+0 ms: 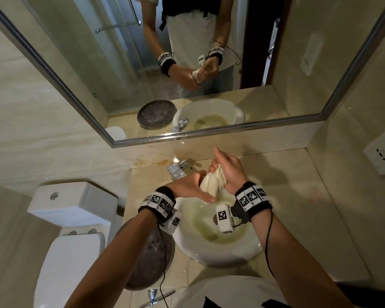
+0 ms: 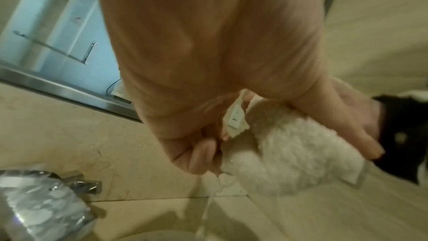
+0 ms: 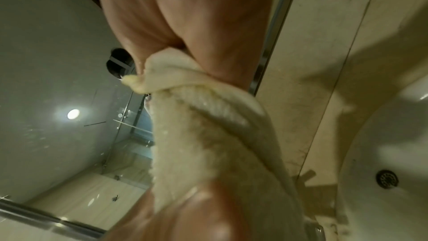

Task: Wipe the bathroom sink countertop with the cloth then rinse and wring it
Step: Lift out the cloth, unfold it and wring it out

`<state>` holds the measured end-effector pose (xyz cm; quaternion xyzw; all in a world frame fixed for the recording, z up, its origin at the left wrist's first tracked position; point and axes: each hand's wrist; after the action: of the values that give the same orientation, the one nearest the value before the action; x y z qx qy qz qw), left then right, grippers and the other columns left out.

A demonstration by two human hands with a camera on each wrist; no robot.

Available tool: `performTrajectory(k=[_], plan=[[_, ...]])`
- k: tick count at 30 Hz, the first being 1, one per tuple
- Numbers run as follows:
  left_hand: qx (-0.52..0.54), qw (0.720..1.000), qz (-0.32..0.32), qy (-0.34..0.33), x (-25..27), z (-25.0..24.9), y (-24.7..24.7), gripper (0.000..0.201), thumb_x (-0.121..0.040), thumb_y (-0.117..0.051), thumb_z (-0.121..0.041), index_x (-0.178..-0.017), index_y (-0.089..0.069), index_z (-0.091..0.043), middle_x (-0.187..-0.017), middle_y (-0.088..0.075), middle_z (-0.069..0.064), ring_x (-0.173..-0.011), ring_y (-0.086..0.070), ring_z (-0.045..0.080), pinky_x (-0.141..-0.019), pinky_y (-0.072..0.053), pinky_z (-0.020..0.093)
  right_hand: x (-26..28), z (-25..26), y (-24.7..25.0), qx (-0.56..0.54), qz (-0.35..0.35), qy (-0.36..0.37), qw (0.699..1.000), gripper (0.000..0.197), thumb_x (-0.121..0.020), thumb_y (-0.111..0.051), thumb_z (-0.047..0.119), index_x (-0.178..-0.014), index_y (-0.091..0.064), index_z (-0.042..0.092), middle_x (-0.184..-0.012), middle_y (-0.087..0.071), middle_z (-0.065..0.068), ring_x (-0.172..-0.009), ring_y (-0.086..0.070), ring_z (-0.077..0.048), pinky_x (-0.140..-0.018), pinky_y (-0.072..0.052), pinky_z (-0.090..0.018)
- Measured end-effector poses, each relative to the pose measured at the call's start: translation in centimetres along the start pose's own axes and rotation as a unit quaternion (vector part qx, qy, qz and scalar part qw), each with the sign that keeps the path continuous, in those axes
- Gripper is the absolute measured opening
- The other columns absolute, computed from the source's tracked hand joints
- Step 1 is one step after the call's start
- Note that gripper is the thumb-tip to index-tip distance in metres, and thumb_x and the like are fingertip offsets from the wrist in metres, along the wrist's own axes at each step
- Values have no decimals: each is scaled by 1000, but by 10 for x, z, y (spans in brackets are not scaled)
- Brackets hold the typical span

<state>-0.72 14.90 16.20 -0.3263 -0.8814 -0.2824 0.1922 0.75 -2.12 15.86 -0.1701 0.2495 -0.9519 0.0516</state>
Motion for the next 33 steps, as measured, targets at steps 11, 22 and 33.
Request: performTrajectory(k=[11,22,33], plan=[[-129,990,-61,-17,-17,9,-25,41,-63,-89,-49,-94,-68,-30,-89,-74,-9,-80,-70,10,-76,-57,33,-17,-37,5,67,-245,-38,966,48,-95,-66,35,-56,-53,11,-53,-54,-4,-54,-52,-23,-66,-52,-40],[-312,932,-184,-11,-25,11,-56,50,-71,-76,-62,-102,-63,-26,-96,-70,-4,-86,-63,21,-67,-45,32,-12,-44,17,75,-316,-44,945,52,-103,-53,32,-61,-52,2,-57,-55,-10,-47,-52,-21,-49,-45,-21],[-54,999,0,3,-12,13,-22,20,-74,-83,-42,-87,-68,-37,-76,-61,-11,-72,-56,7,-71,-45,23,-14,-34,19,257,-164,-44,951,44,-65,-91,27,-73,-49,20,-73,-58,3,-71,-57,-18,-74,-52,-34]])
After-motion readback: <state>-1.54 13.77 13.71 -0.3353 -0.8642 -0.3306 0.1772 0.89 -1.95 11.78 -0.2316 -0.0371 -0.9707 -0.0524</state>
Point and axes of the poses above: each hand's wrist, its own x-axis away from the middle knuckle, its own y-axis out of the back of the hand, z = x × y
